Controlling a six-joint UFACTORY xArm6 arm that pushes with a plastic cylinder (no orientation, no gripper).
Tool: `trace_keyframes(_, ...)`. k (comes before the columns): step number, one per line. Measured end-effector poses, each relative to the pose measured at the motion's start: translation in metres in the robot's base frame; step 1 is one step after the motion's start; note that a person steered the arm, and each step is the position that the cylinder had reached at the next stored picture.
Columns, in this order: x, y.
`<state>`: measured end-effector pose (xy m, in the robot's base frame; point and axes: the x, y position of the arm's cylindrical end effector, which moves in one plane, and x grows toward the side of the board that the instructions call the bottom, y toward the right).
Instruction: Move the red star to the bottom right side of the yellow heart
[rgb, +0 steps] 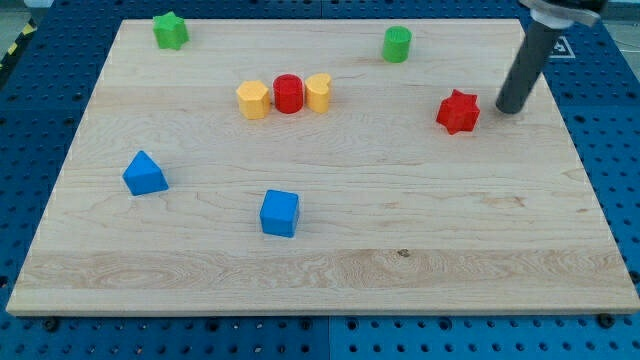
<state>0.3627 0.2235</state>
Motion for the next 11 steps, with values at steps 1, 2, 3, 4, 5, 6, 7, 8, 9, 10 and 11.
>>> trace_keyframes(1, 0.004, -0.054)
trace_keyframes(2, 0.025, -0.120)
trace_keyframes(3, 0.029, -0.147)
trace_keyframes(4, 0.002, -0.123)
trace_keyframes(5, -0.014, -0.073)
trace_keyframes(6, -0.001, -0.022)
trace_keyframes(7, 0.037, -0.024)
trace_keyframes(8, 0.066, -0.069)
trace_keyframes(9, 0.068, -0.159)
trace_keyframes(10, 0.071, -0.166)
trace_keyframes(11, 0.069, -0.111)
